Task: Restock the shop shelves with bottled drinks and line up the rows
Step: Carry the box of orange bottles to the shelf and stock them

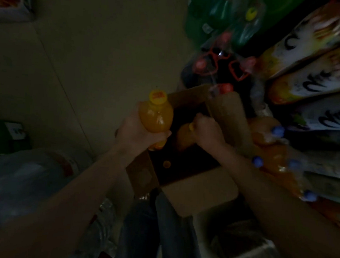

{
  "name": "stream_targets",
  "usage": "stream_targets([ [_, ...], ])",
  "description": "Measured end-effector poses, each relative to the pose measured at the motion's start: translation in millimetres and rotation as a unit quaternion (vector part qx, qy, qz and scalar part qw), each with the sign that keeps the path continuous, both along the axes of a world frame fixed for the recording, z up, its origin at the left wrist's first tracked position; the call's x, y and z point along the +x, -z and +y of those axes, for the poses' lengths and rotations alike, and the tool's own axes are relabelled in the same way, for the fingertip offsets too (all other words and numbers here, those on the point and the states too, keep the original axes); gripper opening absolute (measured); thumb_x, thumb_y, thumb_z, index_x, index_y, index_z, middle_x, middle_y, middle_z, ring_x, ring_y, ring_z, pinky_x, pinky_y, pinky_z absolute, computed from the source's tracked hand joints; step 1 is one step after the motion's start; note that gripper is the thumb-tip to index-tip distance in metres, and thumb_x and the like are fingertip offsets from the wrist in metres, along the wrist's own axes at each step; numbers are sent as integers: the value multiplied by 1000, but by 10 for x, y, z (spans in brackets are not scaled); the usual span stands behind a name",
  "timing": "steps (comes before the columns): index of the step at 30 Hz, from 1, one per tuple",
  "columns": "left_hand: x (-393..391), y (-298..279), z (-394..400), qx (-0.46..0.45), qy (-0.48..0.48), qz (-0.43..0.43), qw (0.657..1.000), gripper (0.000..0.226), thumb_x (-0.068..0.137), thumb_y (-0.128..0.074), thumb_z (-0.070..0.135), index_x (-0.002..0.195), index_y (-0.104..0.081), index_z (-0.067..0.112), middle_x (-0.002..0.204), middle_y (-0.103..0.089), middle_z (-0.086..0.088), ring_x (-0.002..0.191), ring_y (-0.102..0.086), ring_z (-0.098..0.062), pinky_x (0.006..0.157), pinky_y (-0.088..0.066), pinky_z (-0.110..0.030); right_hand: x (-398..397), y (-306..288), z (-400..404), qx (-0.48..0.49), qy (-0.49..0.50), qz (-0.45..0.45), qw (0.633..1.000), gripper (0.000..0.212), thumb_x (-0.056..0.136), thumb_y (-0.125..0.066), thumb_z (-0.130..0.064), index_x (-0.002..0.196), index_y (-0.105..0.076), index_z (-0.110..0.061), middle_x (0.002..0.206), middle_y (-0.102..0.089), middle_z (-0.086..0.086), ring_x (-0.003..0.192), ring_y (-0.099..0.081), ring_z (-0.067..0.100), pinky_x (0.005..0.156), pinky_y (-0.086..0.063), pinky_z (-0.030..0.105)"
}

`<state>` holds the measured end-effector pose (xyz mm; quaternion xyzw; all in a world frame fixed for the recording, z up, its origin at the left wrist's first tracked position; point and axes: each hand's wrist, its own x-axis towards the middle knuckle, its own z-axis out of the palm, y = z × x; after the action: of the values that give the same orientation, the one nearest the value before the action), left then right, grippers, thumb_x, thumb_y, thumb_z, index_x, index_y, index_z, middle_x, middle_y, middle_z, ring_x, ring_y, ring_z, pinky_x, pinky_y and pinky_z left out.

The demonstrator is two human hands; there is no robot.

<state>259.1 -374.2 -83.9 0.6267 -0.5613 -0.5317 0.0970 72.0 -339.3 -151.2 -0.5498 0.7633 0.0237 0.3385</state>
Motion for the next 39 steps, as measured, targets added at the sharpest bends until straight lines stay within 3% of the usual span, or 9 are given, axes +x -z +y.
stream_targets([
  [3,-234,-682,-72,-10,42,5,999,78,67,-81,24,132,-39,13,130,-50,-4,121,-47,-20,86,-32,-17,-122,-1076,-118,-18,-94,-15,995,19,77,-63,-23,77,-51,-8,80,-59,12,82,-61,31,63,-46,32],
  [5,-402,-1282,-210,-27,54,9,998,77,67,-81,26,132,-42,12,129,-51,-2,121,-47,-19,82,-30,-12,-202,-1926,-199,-49,-104,-7,993,23,72,-65,-24,83,-55,-7,79,-59,9,79,-61,30,64,-50,38],
  [9,-771,-2723,-412,-93,87,54,990,98,40,-82,43,127,-46,14,125,-57,-5,118,-52,-22,94,-40,-27,-422,-3817,-128,-118,-63,29,991,32,75,-67,-27,99,-53,-9,86,-50,2,84,-52,19,63,-34,28],
  [12,-1096,-3819,-421,-167,150,83,971,78,63,-85,25,128,-45,9,126,-54,-10,119,-50,-25,89,-38,-27,-696,-5083,144,-224,14,67,972,36,72,-69,-31,97,-54,-8,96,-58,9,91,-55,26,66,-38,32],
  [15,-1414,-4763,-294,-199,197,132,951,71,62,-86,22,122,-51,11,113,-57,-5,114,-54,-25,83,-40,-27,-970,-6176,520,-324,131,69,934,33,73,-70,-30,96,-59,-9,92,-62,5,86,-55,19,76,-47,37],
  [19,-2006,-5837,59,-261,282,200,901,92,28,-73,57,110,-56,17,104,-64,-1,102,-60,-19,88,-49,-34,-1347,-7332,1193,-492,269,68,825,21,71,-74,-29,84,-64,-15,79,-63,-1,77,-57,11,68,-44,27],
  [23,-2673,-6533,551,-295,343,253,855,76,57,-87,27,121,-47,24,107,-58,3,106,-54,-20,87,-45,-30,-1668,-7909,1899,-652,342,144,661,27,76,-73,-39,78,-59,-16,75,-56,-2,75,-52,13,65,-37,20],
  [29,-3648,-6850,1274,-281,374,311,827,74,65,-83,23,127,-45,18,118,-54,-1,113,-50,-18,91,-41,-30,-2219,-7860,2858,-716,422,272,485,24,82,-68,-29,82,-53,-11,82,-47,4,76,-46,15,67,-34,10],
  [39,-4865,-6856,1974,-255,384,303,834,75,64,-83,31,128,-46,20,124,-56,-3,115,-52,-21,99,-44,-37,-3247,-7643,3359,-715,472,290,427,28,82,-68,-28,89,-53,-5,90,-44,3,80,-40,3,72,-35,10],
])
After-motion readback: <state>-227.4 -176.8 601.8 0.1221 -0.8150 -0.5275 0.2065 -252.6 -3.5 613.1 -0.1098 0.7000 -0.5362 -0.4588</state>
